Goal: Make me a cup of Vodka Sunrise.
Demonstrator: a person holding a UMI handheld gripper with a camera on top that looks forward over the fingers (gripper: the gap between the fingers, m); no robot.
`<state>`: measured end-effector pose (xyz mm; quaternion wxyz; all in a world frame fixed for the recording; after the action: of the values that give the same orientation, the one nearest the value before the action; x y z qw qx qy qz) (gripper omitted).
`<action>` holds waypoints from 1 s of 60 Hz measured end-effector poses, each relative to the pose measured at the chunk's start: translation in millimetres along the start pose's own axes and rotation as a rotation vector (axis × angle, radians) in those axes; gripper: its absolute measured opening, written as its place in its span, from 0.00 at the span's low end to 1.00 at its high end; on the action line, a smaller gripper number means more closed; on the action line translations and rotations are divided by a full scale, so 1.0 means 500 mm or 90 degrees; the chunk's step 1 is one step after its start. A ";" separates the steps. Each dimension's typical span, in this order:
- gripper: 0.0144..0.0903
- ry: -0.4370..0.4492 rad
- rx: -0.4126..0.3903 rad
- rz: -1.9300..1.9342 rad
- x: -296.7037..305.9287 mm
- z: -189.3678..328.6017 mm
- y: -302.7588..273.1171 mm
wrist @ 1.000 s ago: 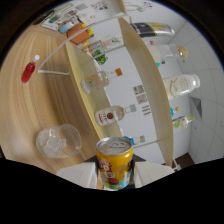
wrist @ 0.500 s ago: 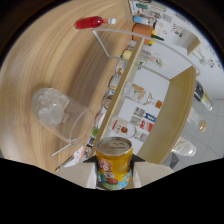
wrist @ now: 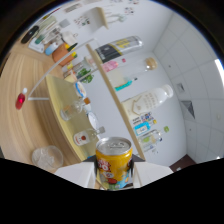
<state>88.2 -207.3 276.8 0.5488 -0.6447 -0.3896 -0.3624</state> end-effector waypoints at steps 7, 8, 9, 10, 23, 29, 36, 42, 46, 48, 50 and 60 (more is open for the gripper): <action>0.49 0.000 0.042 0.252 0.071 -0.031 -0.002; 0.49 -0.002 0.047 0.287 0.081 -0.036 0.001; 0.49 -0.003 0.053 0.320 0.090 -0.041 0.004; 0.49 -0.004 0.060 0.352 0.099 -0.046 0.007; 0.49 -0.003 0.080 0.648 0.161 -0.060 0.148; 0.49 -0.006 0.042 0.718 0.113 -0.038 0.229; 0.49 -0.020 -0.006 0.748 0.045 -0.008 0.335; 0.49 -0.037 -0.045 0.777 -0.021 0.016 0.402; 0.49 -0.048 -0.073 0.786 -0.067 0.034 0.441; 0.49 -0.056 -0.087 0.790 -0.091 0.042 0.456; 0.49 -0.062 -0.104 0.796 -0.114 0.048 0.471; 0.49 -0.087 -0.164 0.808 -0.202 0.072 0.528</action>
<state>283.3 -206.9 69.1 0.5483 -0.8319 0.0799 0.0302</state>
